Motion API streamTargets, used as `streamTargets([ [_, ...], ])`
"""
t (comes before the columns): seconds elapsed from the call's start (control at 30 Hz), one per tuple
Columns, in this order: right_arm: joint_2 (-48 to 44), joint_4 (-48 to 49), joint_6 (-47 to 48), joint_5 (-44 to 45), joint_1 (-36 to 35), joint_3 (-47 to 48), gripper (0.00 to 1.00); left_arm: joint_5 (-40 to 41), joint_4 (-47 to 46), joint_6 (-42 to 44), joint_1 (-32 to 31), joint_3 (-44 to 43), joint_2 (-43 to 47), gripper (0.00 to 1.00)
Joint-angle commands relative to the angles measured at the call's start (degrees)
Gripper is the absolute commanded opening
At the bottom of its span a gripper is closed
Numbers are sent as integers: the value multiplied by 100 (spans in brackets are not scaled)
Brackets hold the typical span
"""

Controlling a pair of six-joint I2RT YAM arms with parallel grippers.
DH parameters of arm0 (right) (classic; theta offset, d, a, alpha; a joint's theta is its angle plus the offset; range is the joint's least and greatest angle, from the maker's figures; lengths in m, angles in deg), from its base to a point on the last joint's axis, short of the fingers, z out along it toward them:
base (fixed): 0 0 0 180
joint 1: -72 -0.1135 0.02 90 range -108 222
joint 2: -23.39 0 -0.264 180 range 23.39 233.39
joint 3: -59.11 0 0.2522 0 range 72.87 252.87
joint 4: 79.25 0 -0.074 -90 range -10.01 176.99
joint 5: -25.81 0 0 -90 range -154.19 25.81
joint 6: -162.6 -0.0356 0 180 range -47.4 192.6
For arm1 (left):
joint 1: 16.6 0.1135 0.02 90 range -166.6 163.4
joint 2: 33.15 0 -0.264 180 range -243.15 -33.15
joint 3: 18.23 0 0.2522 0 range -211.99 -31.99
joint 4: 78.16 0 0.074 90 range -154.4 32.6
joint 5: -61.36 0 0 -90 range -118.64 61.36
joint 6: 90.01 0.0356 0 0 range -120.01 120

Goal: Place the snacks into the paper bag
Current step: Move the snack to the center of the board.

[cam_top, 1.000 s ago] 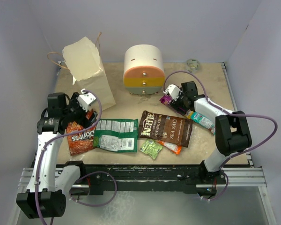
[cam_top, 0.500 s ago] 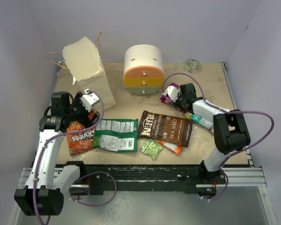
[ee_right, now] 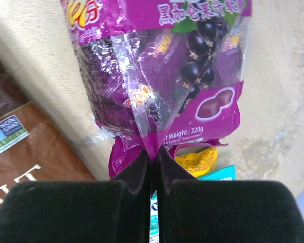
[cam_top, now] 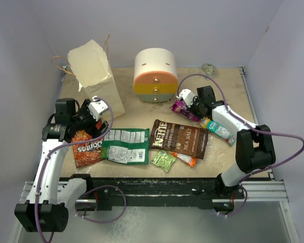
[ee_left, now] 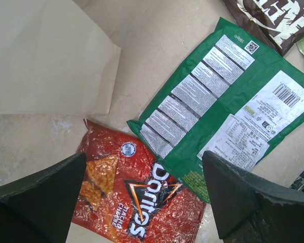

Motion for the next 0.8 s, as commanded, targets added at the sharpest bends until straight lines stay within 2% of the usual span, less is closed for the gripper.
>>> streamTargets([
  [0.0, -215, -210, -253, -402, -171, 33, 4, -205, 32, 158, -32, -39, 127, 99],
  [0.13, -312, -423, -413, -594, -304, -28, 19, -190, 319, 524, -36, -3, -16, 100],
  [0.27, -569, -632, -587, -692, -317, 80, 44, -86, 419, 864, -140, 41, -266, 99],
  [0.4, -891, -880, -880, -737, -316, 266, 60, -53, 62, 466, -590, -15, -527, 97],
  [0.47, -1078, -927, -1181, -942, -306, 273, 62, 213, -322, -31, -1017, -21, -634, 97],
  [0.6, -1605, -504, -1445, -782, -201, -161, 62, 991, -838, -1067, -2061, -135, -1025, 100],
  [0.77, -2223, -376, -1543, -1070, 465, -589, 63, 1483, -1296, -2063, -2836, -400, -1634, 99],
])
